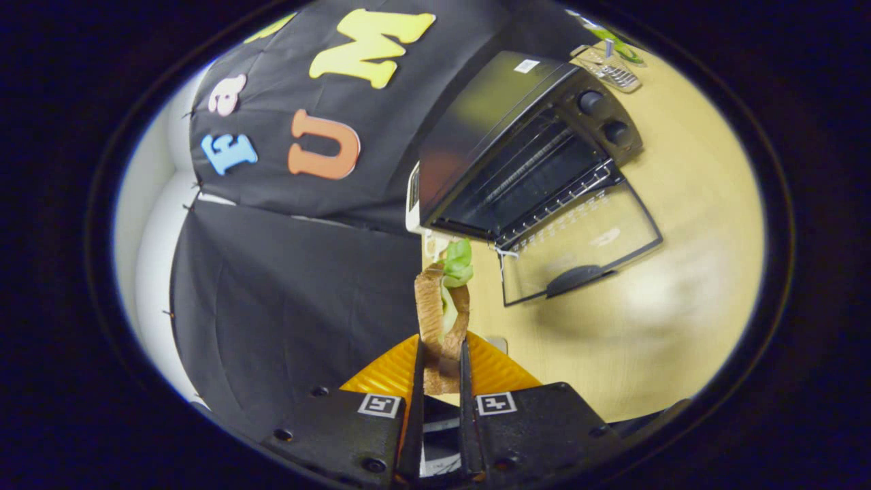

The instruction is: Open the toaster oven, put the food inside, and close the toaster oven door.

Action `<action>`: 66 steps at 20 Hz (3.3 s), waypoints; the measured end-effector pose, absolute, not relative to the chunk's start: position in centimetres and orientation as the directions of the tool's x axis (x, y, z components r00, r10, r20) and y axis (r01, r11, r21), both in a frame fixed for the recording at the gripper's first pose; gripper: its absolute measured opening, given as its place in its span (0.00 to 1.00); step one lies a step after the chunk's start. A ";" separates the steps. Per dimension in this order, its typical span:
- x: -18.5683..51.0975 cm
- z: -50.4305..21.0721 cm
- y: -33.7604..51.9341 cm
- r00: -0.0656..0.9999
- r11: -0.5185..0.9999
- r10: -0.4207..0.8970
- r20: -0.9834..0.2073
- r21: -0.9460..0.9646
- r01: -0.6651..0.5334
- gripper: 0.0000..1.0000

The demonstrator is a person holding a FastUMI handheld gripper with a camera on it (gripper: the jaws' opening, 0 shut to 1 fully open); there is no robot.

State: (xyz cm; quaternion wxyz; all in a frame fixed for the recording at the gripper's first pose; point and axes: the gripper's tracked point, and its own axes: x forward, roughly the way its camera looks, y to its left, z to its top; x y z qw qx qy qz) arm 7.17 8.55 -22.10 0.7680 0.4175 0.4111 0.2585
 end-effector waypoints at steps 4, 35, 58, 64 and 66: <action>12.8 -24.1 6.3 0.633 0.499 0.671 -0.386 0.866 -0.001 0.27; 28.6 -31.9 9.1 0.824 0.420 0.410 -0.391 0.883 0.209 0.84; 10.6 -29.2 5.9 0.808 0.981 0.190 -0.558 0.085 -0.172 1.00; 9.7 -35.3 5.6 0.774 0.990 0.132 -0.619 0.048 -0.131 1.00; 10.2 -37.2 5.5 0.760 0.992 0.115 -0.640 0.034 -0.121 1.00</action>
